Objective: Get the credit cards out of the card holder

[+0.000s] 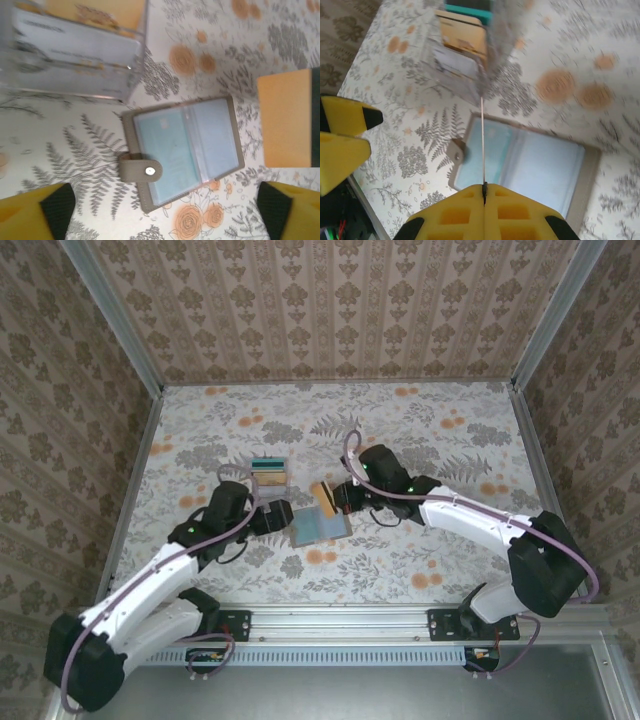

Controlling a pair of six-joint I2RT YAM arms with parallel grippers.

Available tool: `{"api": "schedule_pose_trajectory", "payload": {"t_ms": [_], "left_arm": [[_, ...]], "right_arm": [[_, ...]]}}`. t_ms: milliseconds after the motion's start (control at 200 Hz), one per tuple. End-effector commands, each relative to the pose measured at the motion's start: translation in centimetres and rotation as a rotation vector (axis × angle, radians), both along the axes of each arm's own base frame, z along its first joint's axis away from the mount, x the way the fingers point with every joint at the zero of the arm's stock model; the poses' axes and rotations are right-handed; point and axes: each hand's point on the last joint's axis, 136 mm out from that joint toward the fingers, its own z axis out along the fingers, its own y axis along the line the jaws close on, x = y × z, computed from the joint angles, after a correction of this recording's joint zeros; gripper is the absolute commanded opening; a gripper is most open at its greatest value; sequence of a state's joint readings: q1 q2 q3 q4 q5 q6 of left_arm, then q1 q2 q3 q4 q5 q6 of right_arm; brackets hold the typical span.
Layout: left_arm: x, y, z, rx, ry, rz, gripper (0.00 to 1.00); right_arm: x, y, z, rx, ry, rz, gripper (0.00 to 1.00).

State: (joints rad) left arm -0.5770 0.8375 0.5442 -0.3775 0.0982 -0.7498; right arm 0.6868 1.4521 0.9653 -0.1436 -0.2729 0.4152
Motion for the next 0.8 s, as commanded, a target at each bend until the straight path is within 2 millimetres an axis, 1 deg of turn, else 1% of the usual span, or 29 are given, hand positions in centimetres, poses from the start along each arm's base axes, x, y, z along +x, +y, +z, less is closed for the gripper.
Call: {"api": "schedule_pose_trajectory", "payload": {"t_ms": [0, 135, 235, 335, 435, 495, 640, 720, 750, 795], "left_arm": [[-0.8, 3.2, 0.2, 0.08, -0.001, 0.092, 1.0], [-1.4, 5.2, 0.9, 0.082, -0.03, 0.157, 1.0], [-1.9, 6.2, 1.3, 0.083, -0.041, 0.192, 1.0], [-2.2, 6.9, 1.9, 0.083, -0.057, 0.211, 1.0], [-2.5, 7.5, 2.4, 0.09, -0.067, 0.231, 1.0], [-2.6, 7.8, 2.7, 0.091, -0.072, 0.24, 1.0], [-3.1, 8.7, 3.2, 0.101, -0.077, 0.275, 1.0], [-3.5, 9.5, 3.5, 0.119, -0.08, 0.299, 1.0], [-3.6, 9.7, 3.5, 0.125, -0.079, 0.301, 1.0], [-3.9, 9.9, 3.8, 0.125, -0.084, 0.304, 1.0]], "right_arm": [[0.2, 0.6, 1.7, -0.103, -0.121, 0.112, 0.0], [0.8, 2.5, 3.3, -0.17, -0.234, 0.232, 0.0], [0.8, 4.2, 3.8, -0.224, -0.335, 0.352, 0.0], [0.9, 6.0, 4.4, -0.268, -0.436, 0.469, 0.0], [1.8, 7.4, 5.2, -0.283, -0.496, 0.538, 0.0], [2.1, 8.3, 5.4, -0.293, -0.525, 0.595, 0.0], [3.1, 10.0, 5.2, -0.331, -0.55, 0.694, 0.0], [4.0, 10.9, 4.6, -0.358, -0.558, 0.73, 0.0], [4.1, 10.9, 4.0, -0.38, -0.542, 0.749, 0.0], [4.8, 11.3, 3.6, -0.402, -0.548, 0.761, 0.0]]}}
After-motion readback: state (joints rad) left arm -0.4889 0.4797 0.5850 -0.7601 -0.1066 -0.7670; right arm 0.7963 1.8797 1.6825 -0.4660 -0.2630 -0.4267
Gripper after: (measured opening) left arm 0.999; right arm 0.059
